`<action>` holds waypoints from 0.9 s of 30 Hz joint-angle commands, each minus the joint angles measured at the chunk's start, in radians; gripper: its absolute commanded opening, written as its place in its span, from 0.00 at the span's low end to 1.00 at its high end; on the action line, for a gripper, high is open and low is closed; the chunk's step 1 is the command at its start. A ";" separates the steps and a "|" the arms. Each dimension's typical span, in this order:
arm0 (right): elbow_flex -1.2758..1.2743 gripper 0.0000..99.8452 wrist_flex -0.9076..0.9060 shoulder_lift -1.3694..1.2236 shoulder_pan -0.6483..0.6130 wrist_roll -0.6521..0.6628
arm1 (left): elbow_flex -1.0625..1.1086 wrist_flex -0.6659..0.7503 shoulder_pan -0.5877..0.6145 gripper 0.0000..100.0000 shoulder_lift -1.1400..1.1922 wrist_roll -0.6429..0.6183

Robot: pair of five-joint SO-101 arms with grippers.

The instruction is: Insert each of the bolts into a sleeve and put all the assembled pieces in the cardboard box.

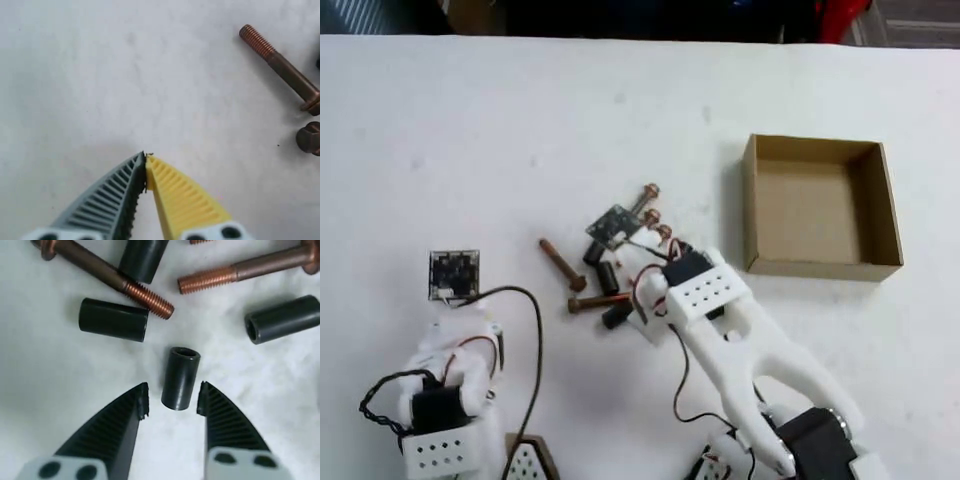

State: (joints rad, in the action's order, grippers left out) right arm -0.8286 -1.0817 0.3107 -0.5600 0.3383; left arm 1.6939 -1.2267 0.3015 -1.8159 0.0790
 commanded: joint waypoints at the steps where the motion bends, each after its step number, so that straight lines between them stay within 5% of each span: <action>1: -0.014 0.16 0.041 0.004 -0.001 0.000 | -0.002 -0.005 0.008 0.02 -0.008 0.011; 27: -0.089 0.16 0.159 0.002 0.099 0.087 | -0.002 -0.005 0.004 0.02 -0.008 0.012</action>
State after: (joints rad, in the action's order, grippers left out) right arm -0.9221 -0.9329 0.3107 -0.4695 0.4089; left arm 1.6939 -1.2267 0.3015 -1.8159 0.0806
